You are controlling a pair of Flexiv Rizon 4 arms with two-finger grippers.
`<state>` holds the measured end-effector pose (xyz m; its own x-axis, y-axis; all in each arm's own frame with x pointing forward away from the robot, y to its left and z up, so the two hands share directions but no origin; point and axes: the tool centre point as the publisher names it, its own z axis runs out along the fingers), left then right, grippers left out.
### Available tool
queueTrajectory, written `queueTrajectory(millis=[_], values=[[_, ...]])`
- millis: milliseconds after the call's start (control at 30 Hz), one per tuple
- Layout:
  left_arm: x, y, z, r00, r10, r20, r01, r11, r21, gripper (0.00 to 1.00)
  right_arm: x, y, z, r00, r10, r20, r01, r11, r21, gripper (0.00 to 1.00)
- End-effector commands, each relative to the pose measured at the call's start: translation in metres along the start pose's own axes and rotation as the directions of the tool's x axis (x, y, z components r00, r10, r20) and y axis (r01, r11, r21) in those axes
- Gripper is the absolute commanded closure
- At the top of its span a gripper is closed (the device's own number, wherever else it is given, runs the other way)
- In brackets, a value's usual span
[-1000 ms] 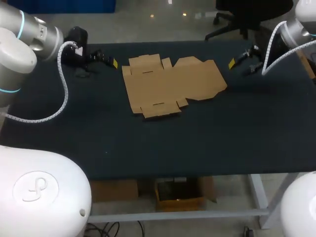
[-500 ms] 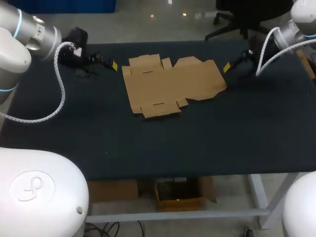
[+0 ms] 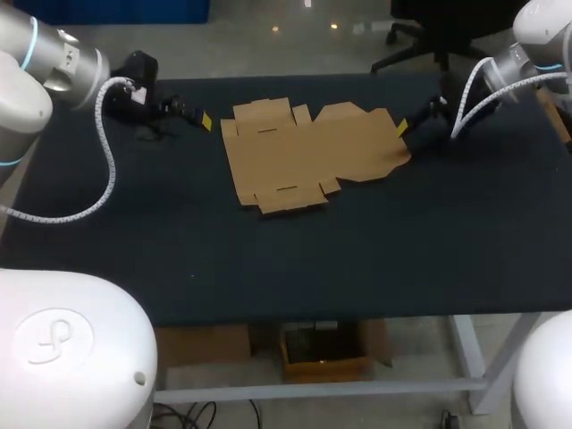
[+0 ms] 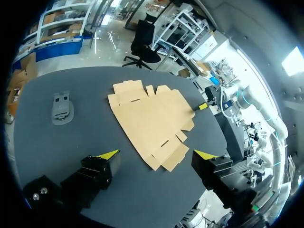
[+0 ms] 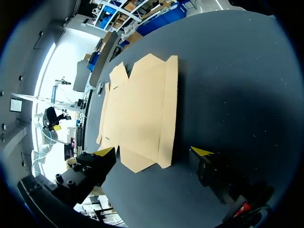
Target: Assemble the packaging by folding the flat box into shape, placing the metal phone stand inside, and closing the box properly
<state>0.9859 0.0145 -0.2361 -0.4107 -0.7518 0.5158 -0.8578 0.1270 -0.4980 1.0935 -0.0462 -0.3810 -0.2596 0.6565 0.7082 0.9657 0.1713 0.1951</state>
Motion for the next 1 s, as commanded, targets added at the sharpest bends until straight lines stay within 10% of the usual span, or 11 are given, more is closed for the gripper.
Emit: queueTrajectory(millis=[33,500,600,700,1000], values=[[0.002,0.001,-0.002,1.000,0.000,0.005,0.000,1.000,-0.004,0.00,-0.007,0.006,0.006,0.999,0.003,-0.052,-0.001,0.999,0.051,0.00],[-0.001,0.002,-0.004,1.000,-0.002,0.005,0.002,1.000,0.001,0.00,0.005,0.006,0.022,0.995,0.016,-0.098,-0.008,0.997,0.082,0.00],[-0.001,0.003,-0.004,1.000,-0.002,0.005,0.002,1.000,0.003,0.00,0.005,0.006,0.026,0.994,0.024,-0.105,-0.015,0.996,0.088,0.13],[-0.001,0.004,-0.005,1.000,-0.002,0.003,0.002,1.000,0.005,0.00,0.005,0.004,0.029,0.993,0.032,-0.115,-0.022,0.996,0.092,0.53],[-0.003,0.006,-0.006,1.000,-0.004,0.000,0.004,1.000,0.009,0.00,0.004,-0.001,0.033,0.990,0.045,-0.137,-0.032,0.995,0.095,0.56]])
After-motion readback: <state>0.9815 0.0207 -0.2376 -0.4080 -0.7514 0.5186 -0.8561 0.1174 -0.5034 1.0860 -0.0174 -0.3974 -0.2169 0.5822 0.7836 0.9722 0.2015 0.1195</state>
